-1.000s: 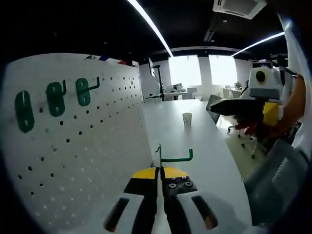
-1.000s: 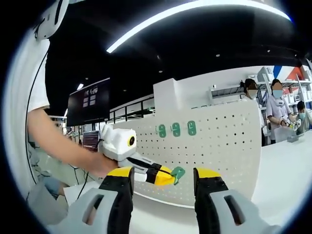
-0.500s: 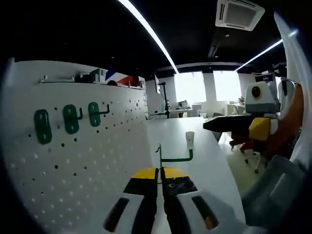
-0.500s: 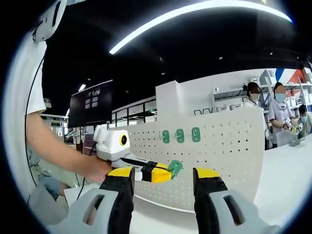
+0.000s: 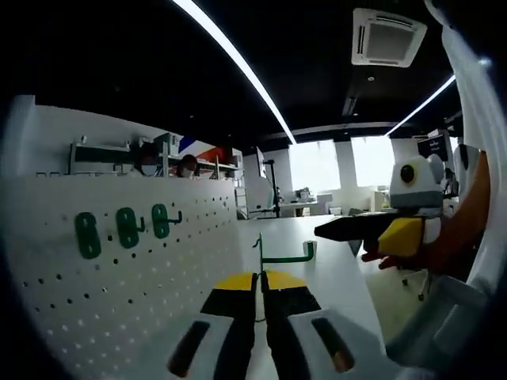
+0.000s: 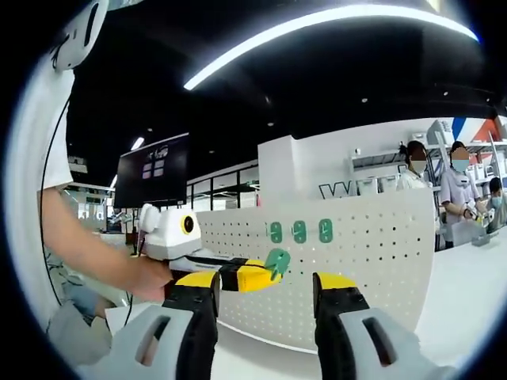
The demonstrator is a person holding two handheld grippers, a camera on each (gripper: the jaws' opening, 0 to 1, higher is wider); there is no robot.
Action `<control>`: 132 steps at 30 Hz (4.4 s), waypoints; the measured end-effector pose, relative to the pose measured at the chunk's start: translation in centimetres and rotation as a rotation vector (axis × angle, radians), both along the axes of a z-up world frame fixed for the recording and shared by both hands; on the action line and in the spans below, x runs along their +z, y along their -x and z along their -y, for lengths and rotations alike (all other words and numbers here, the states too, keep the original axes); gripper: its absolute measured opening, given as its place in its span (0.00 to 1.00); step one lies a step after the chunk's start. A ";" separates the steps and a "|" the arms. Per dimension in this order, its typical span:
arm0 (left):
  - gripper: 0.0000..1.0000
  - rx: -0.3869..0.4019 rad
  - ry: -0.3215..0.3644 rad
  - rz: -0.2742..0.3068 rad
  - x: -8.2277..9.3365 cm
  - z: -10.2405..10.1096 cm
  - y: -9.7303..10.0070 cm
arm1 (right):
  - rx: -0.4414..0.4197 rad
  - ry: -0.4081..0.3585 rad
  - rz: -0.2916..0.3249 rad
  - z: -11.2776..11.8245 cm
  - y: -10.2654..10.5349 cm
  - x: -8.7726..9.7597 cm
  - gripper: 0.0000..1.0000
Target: Insert the hook assembly into the mounting plate slot until the hook locks in place.
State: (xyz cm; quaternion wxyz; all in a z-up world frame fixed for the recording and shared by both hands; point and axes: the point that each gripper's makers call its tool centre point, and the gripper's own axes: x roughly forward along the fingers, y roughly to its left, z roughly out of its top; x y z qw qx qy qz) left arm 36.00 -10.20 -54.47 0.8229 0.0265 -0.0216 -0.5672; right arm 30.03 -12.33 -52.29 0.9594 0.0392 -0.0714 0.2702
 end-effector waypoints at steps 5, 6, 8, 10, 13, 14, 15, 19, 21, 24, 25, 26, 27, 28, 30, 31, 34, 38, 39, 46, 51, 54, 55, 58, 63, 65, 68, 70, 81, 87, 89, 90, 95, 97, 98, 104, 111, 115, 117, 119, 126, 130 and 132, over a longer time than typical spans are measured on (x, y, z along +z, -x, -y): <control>0.02 0.007 0.030 -0.002 0.4 -0.1 0.3 | 0.001 0.004 0.000 -0.2 0.1 -0.1 0.45; 0.02 0.006 0.026 0.001 0.4 -0.1 0.3 | 0.001 0.003 -0.001 -0.2 0.1 -0.1 0.45; 0.02 0.008 0.032 -0.003 0.4 -0.2 0.3 | 0.000 0.006 0.000 -0.2 0.1 -0.1 0.45; 0.02 0.013 0.035 -0.004 0.5 -0.3 0.2 | -0.001 0.002 0.001 -0.2 0.1 0.0 0.44; 0.02 0.018 0.033 -0.002 0.5 -0.4 0.0 | 0.000 -0.008 -0.006 -0.2 0.0 -0.1 0.43; 0.02 0.019 0.031 -0.002 0.4 -0.5 0.0 | 0.002 -0.031 -0.021 -0.2 0.0 -0.2 0.41; 0.02 0.019 0.034 -0.004 0.4 -0.5 0.0 | 0.001 -0.067 -0.039 -0.1 -0.1 -0.3 0.40; 0.02 0.025 0.032 -0.002 0.3 -0.7 -0.1 | -0.007 -0.177 -0.068 0.7 -0.3 -0.2 0.38; 0.02 0.028 0.031 0.002 0.3 -0.7 -0.1 | -0.006 -0.202 -0.080 0.9 -0.4 -0.3 0.37; 0.02 0.032 0.032 0.004 0.4 -0.8 -0.1 | -0.002 -0.235 -0.092 1.0 -0.4 -0.2 0.35; 0.02 0.032 0.033 0.004 0.4 -0.8 -0.1 | -0.007 -0.244 -0.092 1.1 -0.4 -0.3 0.35; 0.02 0.032 0.033 0.004 0.4 -0.8 -0.1 | -0.008 -0.246 -0.093 1.1 -0.4 -0.3 0.35; 0.02 0.033 0.030 0.006 0.4 -0.7 -0.1 | -0.008 -0.244 -0.091 1.1 -0.4 -0.2 0.35; 0.02 0.032 0.032 0.006 0.5 -0.7 0.0 | -0.007 -0.241 -0.091 1.0 -0.4 -0.2 0.35; 0.02 0.031 0.032 0.007 0.6 -0.7 0.1 | -0.003 -0.237 -0.089 0.8 -0.5 -0.1 0.34; 0.02 0.031 0.032 0.008 0.6 -0.7 0.1 | -0.004 -0.235 -0.088 0.7 -0.5 -0.1 0.34; 0.02 0.032 0.033 0.009 0.7 -0.6 0.2 | -0.004 -0.224 -0.085 0.5 -0.6 -0.1 0.32; 0.02 0.031 0.037 0.011 0.8 -0.5 0.5 | -0.002 -0.219 -0.079 0.2 -0.8 0.0 0.30; 0.02 0.032 0.036 0.012 0.8 -0.5 0.5 | -0.004 -0.216 -0.078 0.1 -0.9 0.1 0.30; 0.02 0.036 0.052 -0.001 0.9 -0.5 0.7 | 0.006 -0.241 -0.087 -0.4 -1.3 0.0 0.26; 0.02 0.041 0.061 0.000 1.0 -0.5 1.0 | 0.012 -0.249 -0.087 -0.9 -1.5 0.2 0.25; 0.02 0.042 0.060 -0.003 0.9 -0.4 1.2 | 0.015 -0.251 -0.086 -1.1 -1.7 0.3 0.23; 0.02 0.043 0.063 -0.005 0.9 -0.4 1.2 | 0.014 -0.252 -0.086 -1.0 -1.7 0.3 0.23; 0.02 0.042 0.066 -0.008 0.9 -0.2 1.5 | 0.012 -0.257 -0.088 -1.1 -2.0 0.3 0.22; 0.02 0.037 0.066 -0.011 0.8 0.2 2.0 | 0.015 -0.251 -0.080 -1.3 -1.9 0.4 0.17; 0.02 0.036 0.070 -0.013 0.8 0.3 2.1 | 0.014 -0.252 -0.081 -1.2 -2.0 0.4 0.14; 0.02 0.035 0.071 -0.012 0.8 0.6 2.2 | 0.012 -0.246 -0.082 -1.2 -2.0 0.3 0.10; 0.02 0.032 0.073 -0.010 0.9 0.8 2.4 | 0.014 -0.249 -0.079 -1.3 -1.9 0.4 0.09; 0.02 0.029 0.074 -0.023 0.3 1.0 3.1 | -0.004 -0.241 -0.092 -1.0 -2.2 -0.1 0.04; 0.02 0.039 0.081 -0.021 0.4 0.9 3.0 | -0.012 -0.225 -0.094 -1.2 -2.3 -0.3 0.04; 0.02 0.042 0.080 -0.021 0.4 0.9 3.0 | -0.014 -0.221 -0.093 -1.2 -2.3 -0.2 0.03; 0.02 0.043 0.079 -0.020 0.4 0.9 3.0 | -0.015 -0.218 -0.092 -1.3 -2.3 -0.2 0.03; 0.02 0.044 0.081 -0.020 0.5 0.9 3.1 | -0.023 -0.224 -0.084 -1.2 -2.3 -0.2 0.02; 0.02 0.045 0.077 -0.022 0.4 0.9 3.0 | -0.026 -0.220 -0.088 -1.1 -2.4 -0.3 0.02; 0.03 0.045 0.077 -0.024 0.4 0.9 3.0 | -0.027 -0.213 -0.089 -1.1 -2.4 -0.3 0.02; 0.03 0.048 0.071 -0.026 0.3 0.9 3.0 | -0.032 -0.205 -0.089 -1.1 -2.4 -0.4 0.02; 0.06 0.053 0.055 -0.054 -0.2 0.9 2.9 | -0.036 -0.196 -0.097 -1.0 -2.4 -0.6 0.01; 0.28 0.077 0.051 -0.107 -0.9 0.7 2.2 | -0.042 -0.203 -0.100 -0.8 -2.5 -0.6 0.01; 0.37 0.087 0.048 -0.101 -0.9 0.6 2.1 | -0.040 -0.205 -0.104 -0.8 -2.5 -0.7 0.01; 0.50 0.105 0.031 -0.101 -1.2 0.5 1.8 | -0.038 -0.205 -0.105 -0.9 -2.5 -0.7 0.01; 0.84 0.165 -0.015 -0.148 -2.8 0.1 0.9 | -0.031 -0.201 -0.114 -1.1 -2.4 -1.0 0.01; 0.99 0.182 -0.029 -0.138 -3.0 0.1 0.7 | -0.032 -0.202 -0.117 -1.0 -2.4 -1.0 0.01; 0.99 0.180 -0.027 -0.140 -3.0 0.1 0.7 | -0.030 -0.206 -0.119 -1.0 -2.4 -1.0 0.01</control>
